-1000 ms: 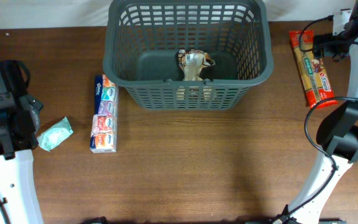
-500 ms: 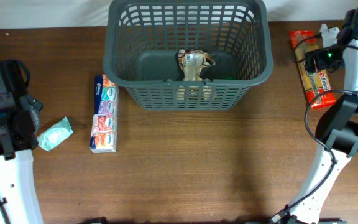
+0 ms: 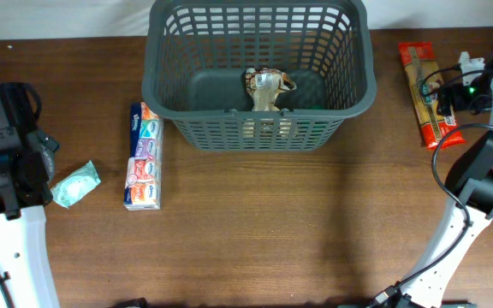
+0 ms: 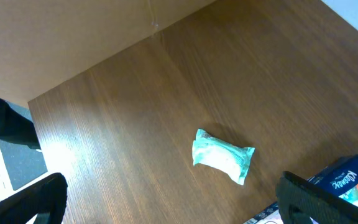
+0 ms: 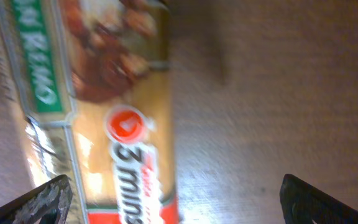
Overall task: Pack container
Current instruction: 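Close the right gripper on the spaghetti pack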
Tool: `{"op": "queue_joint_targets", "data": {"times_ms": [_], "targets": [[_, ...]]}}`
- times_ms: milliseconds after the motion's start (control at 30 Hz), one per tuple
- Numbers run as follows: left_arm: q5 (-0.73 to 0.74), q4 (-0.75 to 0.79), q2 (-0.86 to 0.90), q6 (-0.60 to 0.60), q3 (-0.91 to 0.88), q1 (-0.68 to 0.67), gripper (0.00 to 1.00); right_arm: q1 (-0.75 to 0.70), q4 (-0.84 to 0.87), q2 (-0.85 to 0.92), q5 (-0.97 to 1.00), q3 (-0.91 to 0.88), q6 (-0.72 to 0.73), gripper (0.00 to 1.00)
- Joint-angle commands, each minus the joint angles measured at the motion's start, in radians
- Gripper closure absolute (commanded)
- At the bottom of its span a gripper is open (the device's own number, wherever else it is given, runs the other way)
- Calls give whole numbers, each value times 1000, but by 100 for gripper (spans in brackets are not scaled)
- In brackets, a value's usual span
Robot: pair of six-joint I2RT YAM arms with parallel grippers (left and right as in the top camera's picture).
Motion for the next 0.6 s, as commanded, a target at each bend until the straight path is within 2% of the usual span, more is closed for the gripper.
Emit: {"op": "queue_joint_targets", "data": {"times_ms": [0, 200, 567], "targets": [[3, -1, 3, 4, 10, 6, 1, 53, 19, 15, 5, 3, -7, 1], [3, -1, 3, 4, 10, 6, 1, 105, 37, 19, 10, 3, -11, 1], [3, -1, 3, 4, 10, 6, 1, 106, 37, 86, 21, 3, 12, 1]]}}
